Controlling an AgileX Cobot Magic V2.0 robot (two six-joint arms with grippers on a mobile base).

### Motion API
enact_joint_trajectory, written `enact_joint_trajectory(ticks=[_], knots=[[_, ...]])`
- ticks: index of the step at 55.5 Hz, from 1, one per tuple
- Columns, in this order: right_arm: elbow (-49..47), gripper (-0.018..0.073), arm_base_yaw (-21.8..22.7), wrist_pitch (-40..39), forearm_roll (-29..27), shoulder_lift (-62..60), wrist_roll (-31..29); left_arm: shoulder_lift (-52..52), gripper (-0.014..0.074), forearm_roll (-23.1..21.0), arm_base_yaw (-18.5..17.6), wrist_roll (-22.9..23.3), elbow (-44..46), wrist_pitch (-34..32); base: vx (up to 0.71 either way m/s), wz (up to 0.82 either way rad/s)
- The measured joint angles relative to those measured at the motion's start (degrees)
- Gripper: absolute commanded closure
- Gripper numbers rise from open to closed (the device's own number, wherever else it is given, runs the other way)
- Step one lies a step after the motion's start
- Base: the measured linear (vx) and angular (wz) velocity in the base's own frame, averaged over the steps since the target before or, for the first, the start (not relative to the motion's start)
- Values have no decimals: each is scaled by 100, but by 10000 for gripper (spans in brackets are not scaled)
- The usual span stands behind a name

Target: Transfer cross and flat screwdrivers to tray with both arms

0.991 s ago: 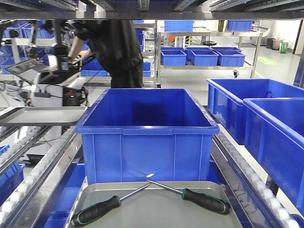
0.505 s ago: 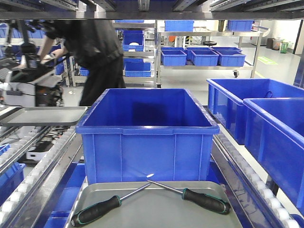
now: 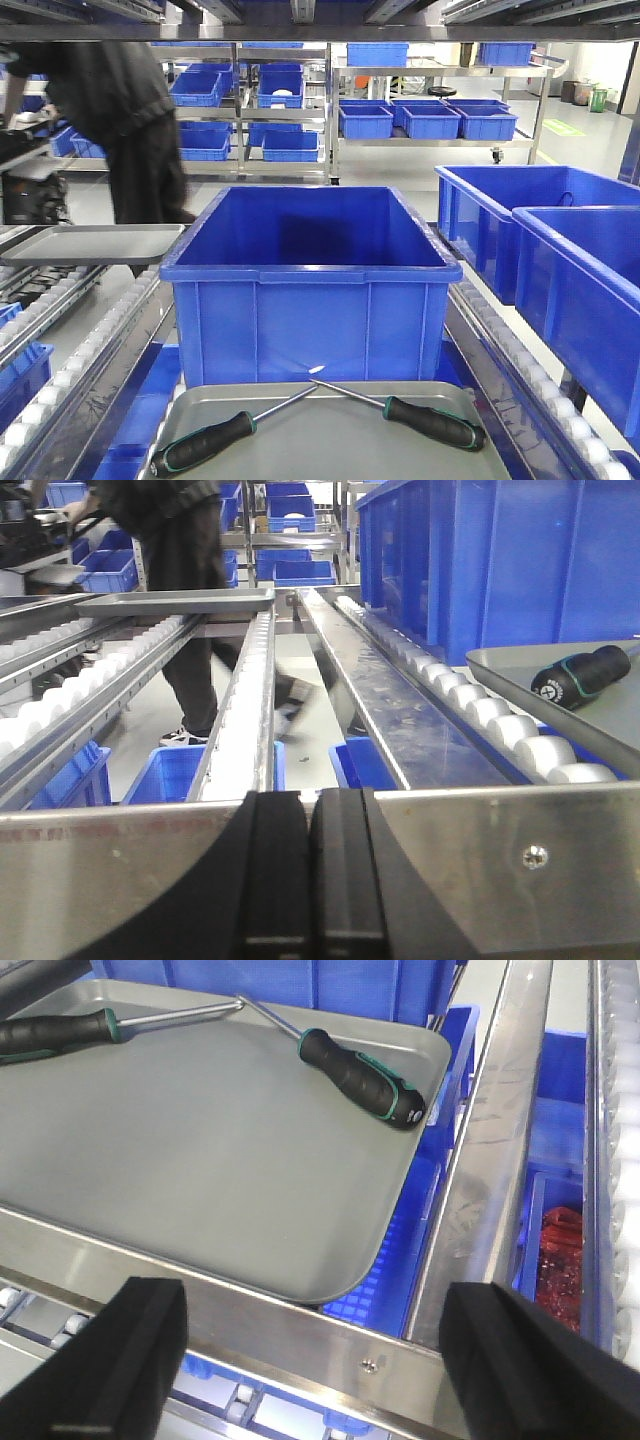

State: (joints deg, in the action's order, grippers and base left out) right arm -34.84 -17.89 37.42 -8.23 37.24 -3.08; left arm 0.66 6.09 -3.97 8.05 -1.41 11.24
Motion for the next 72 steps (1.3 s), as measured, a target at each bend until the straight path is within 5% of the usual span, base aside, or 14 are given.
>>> enact_joint_trajectory(ticks=[26, 33, 50, 61, 72], knots=[[48, 6, 0, 12, 164, -52, 0, 0, 602, 0, 0, 18, 0, 0, 0, 0], [559, 80, 297, -538, 567, -569, 54, 0, 602, 0, 0, 18, 0, 0, 0, 0], [2805, 349, 2222, -2037, 823, -3110, 182, 0, 602, 0, 0, 18, 0, 0, 0, 0], [3653, 509, 2313, -2247, 889, -3772, 345, 0, 602, 0, 0, 18, 0, 5, 0, 0], [3659, 573, 2313, -2131, 921, -3787, 356, 0, 602, 0, 0, 18, 0, 1, 0, 0]])
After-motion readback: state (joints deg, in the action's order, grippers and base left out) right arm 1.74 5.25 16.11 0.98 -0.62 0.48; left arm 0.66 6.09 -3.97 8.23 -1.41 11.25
